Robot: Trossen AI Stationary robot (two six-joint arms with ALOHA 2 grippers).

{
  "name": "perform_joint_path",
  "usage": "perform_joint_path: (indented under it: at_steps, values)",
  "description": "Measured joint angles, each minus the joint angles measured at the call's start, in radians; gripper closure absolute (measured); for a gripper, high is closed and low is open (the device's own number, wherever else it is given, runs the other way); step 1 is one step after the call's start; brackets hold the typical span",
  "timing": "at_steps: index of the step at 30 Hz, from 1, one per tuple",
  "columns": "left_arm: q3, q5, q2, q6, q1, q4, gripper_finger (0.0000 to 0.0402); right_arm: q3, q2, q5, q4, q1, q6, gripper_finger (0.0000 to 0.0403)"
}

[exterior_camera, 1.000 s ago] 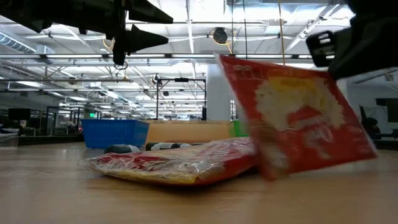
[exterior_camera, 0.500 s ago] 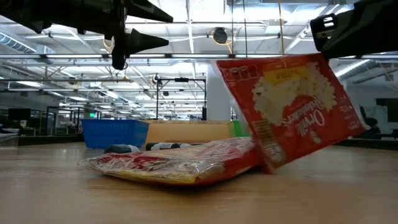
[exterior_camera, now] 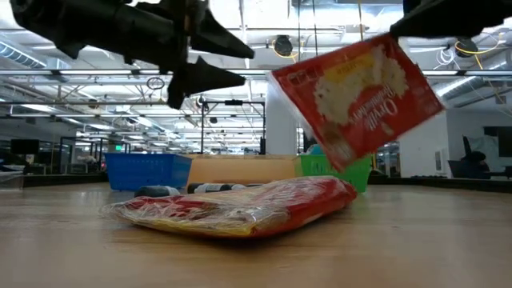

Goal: Pick & Place Food Item
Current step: Put the right red popcorn bag into the orange bin

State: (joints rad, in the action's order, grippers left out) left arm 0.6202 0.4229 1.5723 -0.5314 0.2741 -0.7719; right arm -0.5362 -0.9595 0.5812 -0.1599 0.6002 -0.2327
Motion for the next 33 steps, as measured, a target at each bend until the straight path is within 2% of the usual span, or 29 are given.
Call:
perform_joint_path:
  at_steps: [7, 10, 15, 26, 30, 33]
  values:
    - [0.1, -0.02, 0.063, 0.115, 0.0, 0.0, 0.0186, 0.0, 0.123, 0.131, 0.015, 0.042, -0.1, 0.0403]
    - [0.121, -0.022, 0.064, 0.133, 0.0, 0.0, 0.0186, -0.001, 0.174, 0.155, 0.031, 0.059, -0.113, 0.0402]
    - [0.146, -0.032, 0.064, 0.127, 0.0, 0.0, 0.0186, -0.001, 0.222, 0.156, 0.037, 0.075, -0.132, 0.0402]
    - [0.171, -0.066, 0.127, 0.128, -0.001, 0.007, 0.0186, -0.002, 0.219, 0.148, 0.041, 0.076, -0.106, 0.0402]
    - [0.171, -0.062, 0.157, 0.125, -0.001, 0.002, 0.0186, -0.002, 0.219, 0.074, 0.074, 0.076, -0.033, 0.0402]
    - [0.171, -0.06, 0.169, 0.125, -0.003, 0.003, 0.0186, -0.002, 0.208, 0.017, 0.158, 0.076, 0.012, 0.0382]
